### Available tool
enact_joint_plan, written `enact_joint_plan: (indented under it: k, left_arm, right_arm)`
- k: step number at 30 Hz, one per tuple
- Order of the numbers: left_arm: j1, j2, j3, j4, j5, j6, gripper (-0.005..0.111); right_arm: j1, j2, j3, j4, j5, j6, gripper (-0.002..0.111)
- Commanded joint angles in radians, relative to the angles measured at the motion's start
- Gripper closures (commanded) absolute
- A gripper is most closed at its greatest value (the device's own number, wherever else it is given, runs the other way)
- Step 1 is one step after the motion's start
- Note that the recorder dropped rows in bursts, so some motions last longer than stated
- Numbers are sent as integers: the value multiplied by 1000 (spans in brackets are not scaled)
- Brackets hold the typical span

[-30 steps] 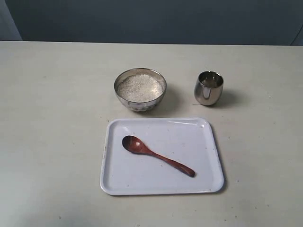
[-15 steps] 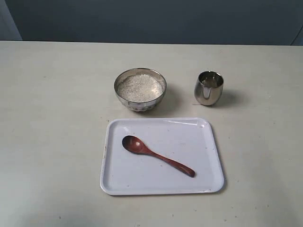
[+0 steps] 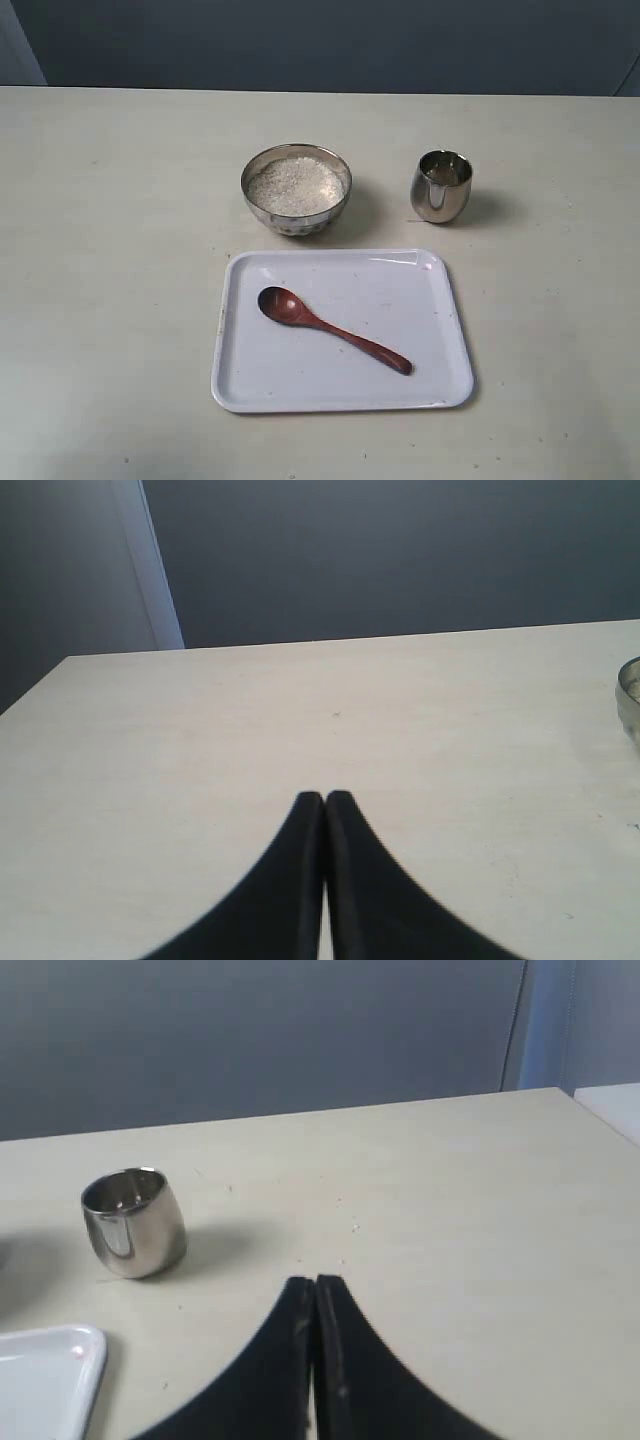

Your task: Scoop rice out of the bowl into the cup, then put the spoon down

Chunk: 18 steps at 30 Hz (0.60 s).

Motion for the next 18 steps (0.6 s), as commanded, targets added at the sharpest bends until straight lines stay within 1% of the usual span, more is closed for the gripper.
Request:
enact_joint_plan:
  k: [1, 5, 11, 14, 18]
  left_arm:
    - [-3, -4, -4, 0, -1, -7, 106]
    - [-3, -4, -4, 0, -1, -7, 106]
    - [-3, -4, -4, 0, -1, -7, 106]
    - [-3, -4, -4, 0, -1, -7, 106]
    - [-3, -4, -4, 0, -1, -7, 106]
  right_arm:
    - [-16, -6, 26, -5, 12, -1, 108]
    - [-44, -9, 26, 10, 19, 23, 108]
    - [-44, -19, 26, 1, 20, 38, 108]
    - [-44, -19, 26, -53, 20, 111, 108]
    - [-46, -19, 26, -218, 33, 308, 108]
